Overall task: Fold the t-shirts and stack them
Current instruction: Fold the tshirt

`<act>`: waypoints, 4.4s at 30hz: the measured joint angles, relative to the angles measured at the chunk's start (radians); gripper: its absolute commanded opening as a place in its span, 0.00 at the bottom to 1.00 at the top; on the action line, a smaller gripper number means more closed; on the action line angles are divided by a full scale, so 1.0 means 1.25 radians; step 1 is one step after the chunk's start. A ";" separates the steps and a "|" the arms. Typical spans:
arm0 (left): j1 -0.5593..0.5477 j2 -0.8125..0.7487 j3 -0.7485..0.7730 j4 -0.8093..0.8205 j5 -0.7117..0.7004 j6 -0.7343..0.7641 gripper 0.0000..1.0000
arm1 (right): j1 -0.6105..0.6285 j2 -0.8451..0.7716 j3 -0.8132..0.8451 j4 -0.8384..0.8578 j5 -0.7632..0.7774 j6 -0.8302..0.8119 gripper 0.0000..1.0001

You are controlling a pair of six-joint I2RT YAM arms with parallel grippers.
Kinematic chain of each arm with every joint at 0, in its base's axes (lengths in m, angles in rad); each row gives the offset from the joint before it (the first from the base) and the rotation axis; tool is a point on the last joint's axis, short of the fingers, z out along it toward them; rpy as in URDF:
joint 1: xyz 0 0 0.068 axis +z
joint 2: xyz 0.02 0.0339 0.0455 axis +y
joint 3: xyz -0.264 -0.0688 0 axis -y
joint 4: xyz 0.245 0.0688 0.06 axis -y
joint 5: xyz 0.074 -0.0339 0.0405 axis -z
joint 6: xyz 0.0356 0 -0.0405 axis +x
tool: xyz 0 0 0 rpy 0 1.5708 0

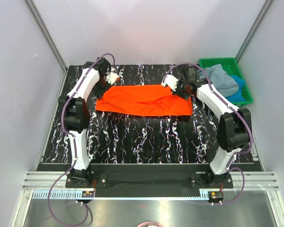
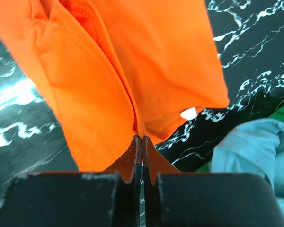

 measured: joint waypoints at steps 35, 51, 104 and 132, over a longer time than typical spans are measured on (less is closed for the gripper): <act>0.027 0.212 0.187 0.041 -0.070 -0.045 0.00 | -0.034 0.274 0.214 0.177 0.065 0.163 0.00; 0.030 0.310 0.268 0.102 -0.135 -0.083 0.00 | -0.046 0.410 0.278 0.255 0.146 0.192 0.00; -0.015 0.286 0.217 0.136 0.130 -0.290 0.84 | -0.049 0.450 0.386 -0.007 -0.276 0.659 0.69; 0.004 0.218 0.093 0.177 0.012 -0.323 0.86 | -0.054 0.460 0.373 -0.099 -0.216 0.719 0.74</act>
